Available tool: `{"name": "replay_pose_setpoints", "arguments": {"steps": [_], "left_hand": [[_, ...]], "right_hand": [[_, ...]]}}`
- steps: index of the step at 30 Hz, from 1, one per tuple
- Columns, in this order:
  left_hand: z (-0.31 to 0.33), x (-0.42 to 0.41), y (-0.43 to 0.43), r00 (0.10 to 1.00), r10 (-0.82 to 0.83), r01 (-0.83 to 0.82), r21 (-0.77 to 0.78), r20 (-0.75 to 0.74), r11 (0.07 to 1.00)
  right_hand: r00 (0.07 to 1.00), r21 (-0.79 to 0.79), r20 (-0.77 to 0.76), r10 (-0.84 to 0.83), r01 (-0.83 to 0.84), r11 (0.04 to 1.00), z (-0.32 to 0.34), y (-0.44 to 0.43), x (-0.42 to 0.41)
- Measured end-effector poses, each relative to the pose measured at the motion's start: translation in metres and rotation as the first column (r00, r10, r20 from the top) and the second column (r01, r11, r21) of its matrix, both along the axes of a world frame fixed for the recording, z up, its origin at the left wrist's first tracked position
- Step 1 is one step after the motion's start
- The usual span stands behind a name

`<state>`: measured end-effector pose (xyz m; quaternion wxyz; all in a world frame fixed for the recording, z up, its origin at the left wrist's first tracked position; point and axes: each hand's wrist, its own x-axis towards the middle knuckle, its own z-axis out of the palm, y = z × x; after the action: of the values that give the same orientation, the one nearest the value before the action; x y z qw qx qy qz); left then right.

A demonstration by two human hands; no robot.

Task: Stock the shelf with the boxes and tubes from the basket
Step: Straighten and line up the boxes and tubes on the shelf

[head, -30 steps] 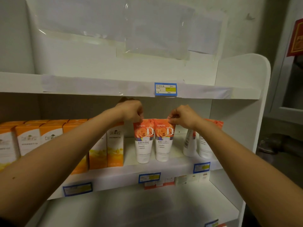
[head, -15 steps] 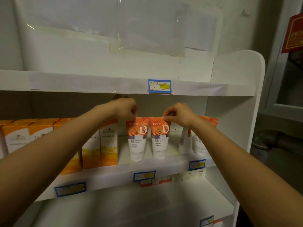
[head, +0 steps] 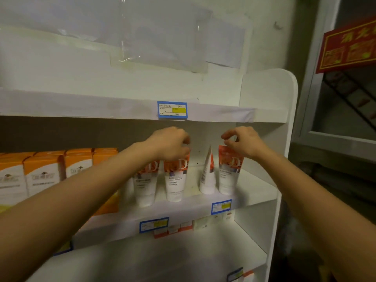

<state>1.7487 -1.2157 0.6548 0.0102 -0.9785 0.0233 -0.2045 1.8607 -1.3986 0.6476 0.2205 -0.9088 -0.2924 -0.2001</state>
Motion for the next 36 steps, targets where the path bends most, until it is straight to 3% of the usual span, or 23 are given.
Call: {"name": "replay_pose_setpoints", "arguments": {"steps": [5, 16, 20, 29, 36], "left_hand": [[-0.011, 0.033, -0.042, 0.997, 0.011, -0.015, 0.062, 0.073, 0.998], [-0.007, 0.065, -0.061, 0.985, 0.155, -0.159, 0.042, 0.069, 0.986], [-0.005, 0.071, -0.050, 0.989, 0.143, -0.142, -0.040, 0.034, 0.989], [-0.003, 0.078, -0.040, 0.992, 0.124, -0.124, 0.015, 0.032, 0.992], [0.000, 0.074, -0.030, 0.993, 0.118, -0.120, -0.059, -0.027, 0.991]], "right_hand": [[0.990, -0.087, 0.017, -0.143, 0.144, 0.986, -0.009, -0.016, 0.010], [0.976, -0.114, 0.088, -0.197, 0.206, 0.972, -0.021, -0.011, 0.033], [0.979, -0.070, 0.079, -0.188, 0.194, 0.979, -0.023, -0.013, 0.039], [0.991, -0.155, 0.049, -0.124, 0.131, 0.979, -0.017, -0.019, 0.051], [0.998, -0.154, 0.028, -0.059, 0.062, 0.986, -0.013, -0.011, 0.055]]}}
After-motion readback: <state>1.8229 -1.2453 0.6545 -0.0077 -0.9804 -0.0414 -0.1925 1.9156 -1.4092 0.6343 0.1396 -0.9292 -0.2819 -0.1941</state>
